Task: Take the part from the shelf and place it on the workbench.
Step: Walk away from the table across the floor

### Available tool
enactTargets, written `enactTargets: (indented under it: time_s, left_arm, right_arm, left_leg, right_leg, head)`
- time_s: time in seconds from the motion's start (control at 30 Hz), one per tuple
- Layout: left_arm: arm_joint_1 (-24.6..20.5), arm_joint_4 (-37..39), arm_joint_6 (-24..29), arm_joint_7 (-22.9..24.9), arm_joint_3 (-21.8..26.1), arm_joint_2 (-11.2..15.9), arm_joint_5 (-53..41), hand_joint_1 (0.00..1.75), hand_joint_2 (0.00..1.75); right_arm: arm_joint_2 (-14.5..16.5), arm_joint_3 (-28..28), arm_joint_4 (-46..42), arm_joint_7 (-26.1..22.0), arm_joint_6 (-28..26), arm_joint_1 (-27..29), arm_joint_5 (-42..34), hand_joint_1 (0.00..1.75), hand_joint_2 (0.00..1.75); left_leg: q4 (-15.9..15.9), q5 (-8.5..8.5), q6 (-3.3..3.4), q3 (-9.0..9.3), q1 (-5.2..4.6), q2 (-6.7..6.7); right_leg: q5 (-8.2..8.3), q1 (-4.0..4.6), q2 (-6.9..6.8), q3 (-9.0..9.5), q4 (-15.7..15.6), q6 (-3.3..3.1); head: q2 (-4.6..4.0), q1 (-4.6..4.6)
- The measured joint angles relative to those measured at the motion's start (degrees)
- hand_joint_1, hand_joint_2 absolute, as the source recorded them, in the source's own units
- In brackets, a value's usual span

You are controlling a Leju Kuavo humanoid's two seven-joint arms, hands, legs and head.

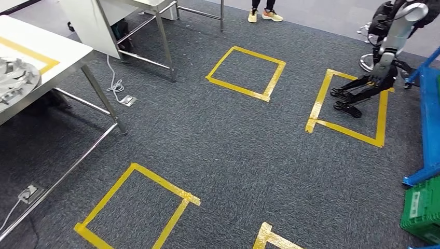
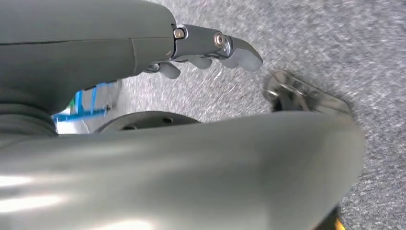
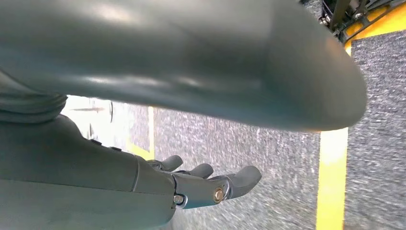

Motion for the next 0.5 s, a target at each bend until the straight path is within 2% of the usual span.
enactTargets:
  time_s: [0.03, 0.07, 0.13, 0.17, 0.2, 0.27, 0.3, 0.33, 0.37, 0.4, 0.43, 0.5]
  left_arm:
    - [0.0, 0.0, -0.2, 0.2, 0.0, 0.0, 0.1, 0.00, 0.00]
    - [-0.1, 0.0, -0.4, 0.3, 0.0, 0.0, 0.2, 0.00, 0.00]
    - [-0.3, 0.0, -0.9, 0.6, 0.0, 0.0, 0.3, 0.00, 0.00]
    - [-0.4, -0.1, -1.0, 0.7, 0.0, -0.1, 0.3, 0.00, 0.00]
    - [-0.4, -0.1, -1.1, 0.8, 0.0, -0.1, 0.3, 0.00, 0.00]
    - [-0.3, -0.1, -1.2, 0.9, 0.0, -0.1, 0.3, 0.00, 0.00]
    - [-0.2, -0.1, -1.2, 0.9, 0.0, -0.1, 0.3, 0.00, 0.00]
    - [-0.2, 0.0, -1.2, 1.0, 0.0, -0.1, 0.3, 0.00, 0.00]
    - [-0.1, 0.0, -1.2, 1.0, 0.0, -0.1, 0.3, 0.00, 0.00]
    - [-0.1, 0.0, -1.2, 1.0, 0.0, -0.1, 0.3, 0.00, 0.00]
    - [-0.2, 0.0, -1.2, 1.0, 0.0, -0.2, 0.3, 0.00, 0.00]
    - [-0.2, -0.1, -1.2, 1.0, 0.0, -0.2, 0.3, 0.00, 0.00]
  right_arm:
    - [0.0, 0.0, 0.0, 0.0, 0.0, 0.0, 0.0, 0.00, 0.00]
    - [0.0, 0.0, 0.0, 0.0, 0.0, -0.1, 0.0, 0.00, 0.00]
    - [0.0, 0.0, 0.0, 0.1, 0.0, 0.1, 0.0, 0.00, 0.00]
    - [0.0, 0.0, 0.0, 0.1, 0.0, 0.2, 0.0, 0.00, 0.00]
    - [-0.1, 0.0, 0.0, 0.2, 0.0, 0.2, 0.0, 0.00, 0.00]
    - [-0.1, 0.0, 0.0, 0.3, 0.0, 0.1, 0.0, 0.00, 0.00]
    - [-0.1, 0.0, 0.0, 0.3, 0.0, 0.0, 0.0, 0.00, 0.00]
    - [-0.1, 0.0, 0.0, 0.3, 0.0, 0.0, 0.0, 0.00, 0.00]
    - [-0.1, 0.0, 0.0, 0.3, 0.0, 0.0, 0.0, 0.00, 0.00]
    - [-0.1, 0.0, 0.0, 0.3, 0.0, 0.0, 0.0, 0.00, 0.00]
    - [-0.1, 0.0, 0.0, 0.3, 0.0, 0.0, 0.0, 0.00, 0.00]
    - [-0.2, 0.0, 0.0, 0.3, 0.0, 0.1, 0.0, 0.00, 0.00]
  left_leg:
    - [-2.6, 1.07, 0.25, 0.84, 0.00, -1.19]
    - [-4.0, 1.33, 0.40, 1.46, -0.05, -1.97]
    - [-4.6, 1.30, 0.70, 2.20, -0.13, -1.11]
    - [-4.9, 1.44, 0.92, 2.65, -0.08, -0.41]
    - [-5.3, 1.57, 1.23, 2.92, 0.01, 0.37]
    - [-5.8, 1.63, 1.60, 3.27, 0.06, 2.10]
    - [-5.8, 1.53, 1.72, 3.28, 0.02, 3.04]
    - [-5.7, 1.41, 1.74, 3.29, -0.01, 4.01]
    - [-5.7, 1.27, 1.72, 3.33, -0.03, 4.99]
    - [-5.7, 1.11, 1.67, 3.42, -0.02, 5.86]
    - [-5.7, 0.95, 1.59, 3.59, -0.02, 6.66]
    - [-5.7, 0.52, 1.19, 4.07, -0.14, 8.06]
  right_leg:
    - [-0.04, 0.00, 0.70, -0.16, 0.1, 0.21]
    - [-0.06, -0.10, 1.38, -0.40, 0.1, 0.49]
    - [0.07, -0.35, 2.57, -1.13, 0.0, 1.25]
    - [-0.07, -0.34, 1.87, -1.44, 0.3, 1.56]
    - [-0.70, -0.27, 0.29, -2.06, 1.2, 1.87]
    - [-3.73, -0.31, -3.85, -4.61, 6.6, 2.43]
    - [-5.57, -0.48, -4.92, -6.57, 10.3, 2.77]
    - [-6.86, -0.69, -5.35, -8.29, 13.6, 3.07]
    - [-7.18, -0.88, -5.55, -9.24, 15.4, 3.30]
    - [-6.37, -1.04, -5.72, -9.03, 14.9, 3.44]
    - [-4.74, -1.14, -6.06, -7.71, 12.4, 3.47]
    - [-1.37, -0.97, -8.39, -3.48, 4.6, 3.04]
  head:
    - [0.00, -0.04]
    - [0.00, -0.04]
    - [0.00, -0.08]
    - [0.00, -0.07]
    - [0.00, 0.18]
    - [0.00, 0.92]
    - [0.00, 1.29]
    - [0.00, 1.48]
    - [0.00, 1.60]
    - [0.00, 1.73]
    - [0.00, 1.90]
    - [0.00, 2.33]
